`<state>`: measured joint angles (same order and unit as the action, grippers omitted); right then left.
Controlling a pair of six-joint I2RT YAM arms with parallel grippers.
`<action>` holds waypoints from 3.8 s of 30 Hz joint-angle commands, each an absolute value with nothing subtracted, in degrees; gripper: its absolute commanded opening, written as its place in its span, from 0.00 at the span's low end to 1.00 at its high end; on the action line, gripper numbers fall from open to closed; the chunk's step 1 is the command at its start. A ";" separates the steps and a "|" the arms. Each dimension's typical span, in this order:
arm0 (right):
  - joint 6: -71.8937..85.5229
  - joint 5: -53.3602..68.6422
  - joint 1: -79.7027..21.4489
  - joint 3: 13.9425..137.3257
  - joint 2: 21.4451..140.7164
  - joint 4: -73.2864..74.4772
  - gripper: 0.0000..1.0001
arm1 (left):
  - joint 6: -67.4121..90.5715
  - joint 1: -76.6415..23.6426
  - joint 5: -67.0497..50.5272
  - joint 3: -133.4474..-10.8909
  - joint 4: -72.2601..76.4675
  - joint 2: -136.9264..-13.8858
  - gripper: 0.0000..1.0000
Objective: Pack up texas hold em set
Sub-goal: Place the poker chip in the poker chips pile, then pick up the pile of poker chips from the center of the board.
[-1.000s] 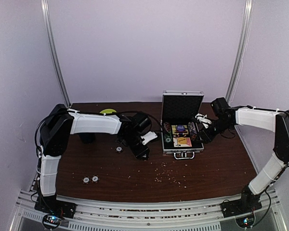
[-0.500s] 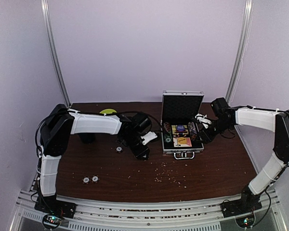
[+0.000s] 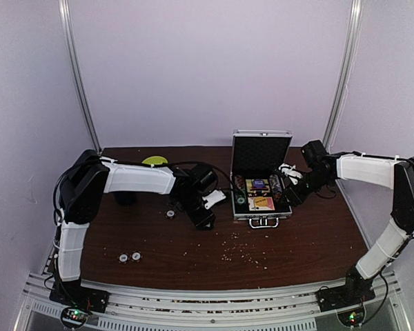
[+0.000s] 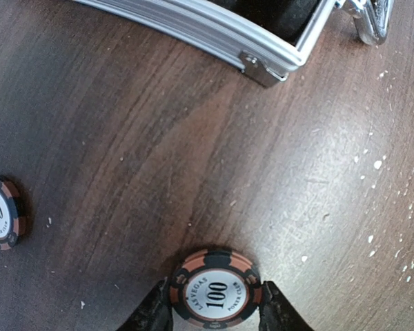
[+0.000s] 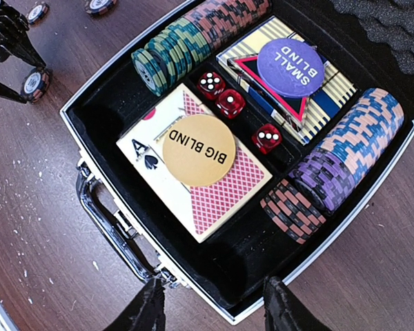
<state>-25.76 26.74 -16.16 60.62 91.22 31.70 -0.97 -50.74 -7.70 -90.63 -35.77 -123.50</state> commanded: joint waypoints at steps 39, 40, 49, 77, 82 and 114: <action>-38.82 19.95 -35.95 82.43 98.41 50.82 0.60 | 4.34 -43.70 4.29 -80.16 -35.19 -103.22 0.39; -39.44 19.54 -37.28 84.28 99.80 51.86 0.61 | 5.15 -42.73 4.60 -80.69 -35.39 -102.63 0.39; -42.04 16.97 -46.04 107.32 119.29 64.75 0.60 | 7.67 -37.40 7.98 -75.80 -30.08 -94.78 0.42; -27.25 19.00 -49.63 104.24 128.69 43.93 0.65 | 7.65 -33.61 7.87 -70.89 -27.51 -87.36 0.45; -26.89 18.20 -49.57 99.64 126.75 39.87 0.65 | 7.66 -33.53 7.57 -70.84 -27.51 -87.50 0.45; -26.73 19.43 -49.76 97.98 130.04 41.43 0.38 | 6.87 -32.79 5.80 -71.02 -27.73 -89.19 0.45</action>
